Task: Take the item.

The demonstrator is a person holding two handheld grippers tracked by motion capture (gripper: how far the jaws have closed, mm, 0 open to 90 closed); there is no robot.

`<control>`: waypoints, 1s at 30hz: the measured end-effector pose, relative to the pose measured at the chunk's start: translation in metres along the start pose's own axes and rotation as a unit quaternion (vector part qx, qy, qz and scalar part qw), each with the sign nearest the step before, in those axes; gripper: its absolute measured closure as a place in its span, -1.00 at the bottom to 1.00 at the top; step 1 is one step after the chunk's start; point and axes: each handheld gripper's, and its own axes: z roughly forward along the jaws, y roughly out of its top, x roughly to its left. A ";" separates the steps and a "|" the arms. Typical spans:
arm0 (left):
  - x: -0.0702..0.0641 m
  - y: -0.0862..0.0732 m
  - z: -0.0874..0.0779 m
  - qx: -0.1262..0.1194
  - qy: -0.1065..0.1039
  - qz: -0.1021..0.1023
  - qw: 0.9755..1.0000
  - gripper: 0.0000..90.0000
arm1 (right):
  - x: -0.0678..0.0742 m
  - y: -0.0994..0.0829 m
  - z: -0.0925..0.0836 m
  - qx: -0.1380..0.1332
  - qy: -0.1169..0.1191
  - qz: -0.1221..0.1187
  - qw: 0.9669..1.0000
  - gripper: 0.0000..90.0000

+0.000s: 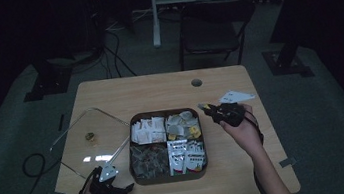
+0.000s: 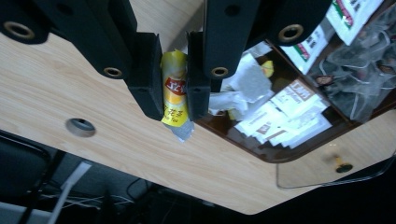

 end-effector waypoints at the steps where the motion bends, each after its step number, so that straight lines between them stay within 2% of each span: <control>1: 0.000 0.000 0.000 0.000 0.000 0.000 1.000 -0.94 | -0.002 -0.001 -0.001 0.000 -0.003 0.001 1.000 0.75; 6: 0.000 0.000 0.000 0.000 0.000 0.000 1.000 -0.94 | -0.012 -0.007 -0.010 -0.001 -0.020 0.005 1.000 0.75; 13: 0.000 0.000 0.000 0.000 0.000 0.001 1.000 -0.94 | -0.028 -0.016 -0.025 -0.007 -0.040 0.021 0.999 0.74; 30: 0.000 0.000 0.000 0.000 0.000 0.000 1.000 -0.94 | -0.060 -0.042 -0.044 -0.001 -0.081 0.054 0.995 0.74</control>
